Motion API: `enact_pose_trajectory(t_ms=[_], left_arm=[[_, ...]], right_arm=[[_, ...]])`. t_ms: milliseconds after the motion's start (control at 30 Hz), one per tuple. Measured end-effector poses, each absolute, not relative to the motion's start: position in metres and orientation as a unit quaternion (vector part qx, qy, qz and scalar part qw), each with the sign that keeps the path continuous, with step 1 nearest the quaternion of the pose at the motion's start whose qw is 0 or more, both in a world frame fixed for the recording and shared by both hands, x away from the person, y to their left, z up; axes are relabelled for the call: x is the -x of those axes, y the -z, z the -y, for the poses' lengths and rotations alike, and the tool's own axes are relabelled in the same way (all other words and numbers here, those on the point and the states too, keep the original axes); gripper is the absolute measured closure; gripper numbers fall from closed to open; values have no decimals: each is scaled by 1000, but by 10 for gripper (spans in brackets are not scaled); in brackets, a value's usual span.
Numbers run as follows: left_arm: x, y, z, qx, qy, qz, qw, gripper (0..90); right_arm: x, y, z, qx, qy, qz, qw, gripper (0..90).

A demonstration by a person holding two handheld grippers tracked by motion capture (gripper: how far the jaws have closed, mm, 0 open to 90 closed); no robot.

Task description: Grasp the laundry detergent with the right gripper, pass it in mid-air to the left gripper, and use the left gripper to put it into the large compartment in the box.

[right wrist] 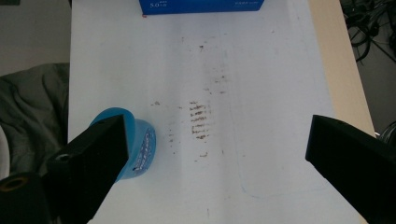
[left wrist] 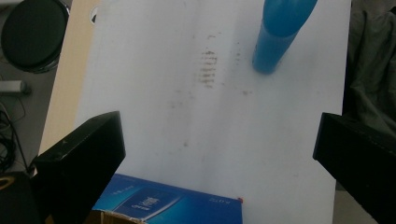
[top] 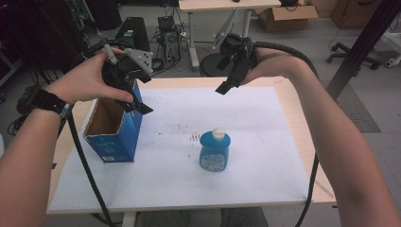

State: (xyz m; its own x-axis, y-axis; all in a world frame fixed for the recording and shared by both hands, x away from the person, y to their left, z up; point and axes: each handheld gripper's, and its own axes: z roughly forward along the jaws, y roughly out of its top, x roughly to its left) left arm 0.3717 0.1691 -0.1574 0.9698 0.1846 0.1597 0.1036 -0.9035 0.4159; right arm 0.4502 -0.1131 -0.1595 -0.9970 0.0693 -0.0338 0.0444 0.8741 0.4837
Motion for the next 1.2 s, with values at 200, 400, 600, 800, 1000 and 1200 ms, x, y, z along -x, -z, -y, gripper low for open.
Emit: enact_pose_trajectory(t_ms=[200, 400, 600, 800, 1000, 1200], left_arm=[[-371, 156, -167, -971, -96, -71, 209, 28], [-369, 158, -165, -972, -95, -71, 204, 28], [-369, 160, -164, -972, -93, -72, 202, 28], [-368, 163, -161, -973, -89, -74, 198, 28], [-366, 166, -161, -973, -88, -77, 199, 28], [-365, 171, -161, -973, -87, -80, 199, 28]], right_arm=[[-448, 158, 120, -27, -266, -963, 24, 52], [-446, 159, 130, -29, -278, -960, 23, 44], [-443, 165, 148, -32, -302, -952, 25, 41], [-429, 174, 168, -30, -343, -938, 38, 27], [-420, 179, 178, -26, -367, -929, 40, 17], [-415, 189, 190, -36, -398, -916, 44, 12]])
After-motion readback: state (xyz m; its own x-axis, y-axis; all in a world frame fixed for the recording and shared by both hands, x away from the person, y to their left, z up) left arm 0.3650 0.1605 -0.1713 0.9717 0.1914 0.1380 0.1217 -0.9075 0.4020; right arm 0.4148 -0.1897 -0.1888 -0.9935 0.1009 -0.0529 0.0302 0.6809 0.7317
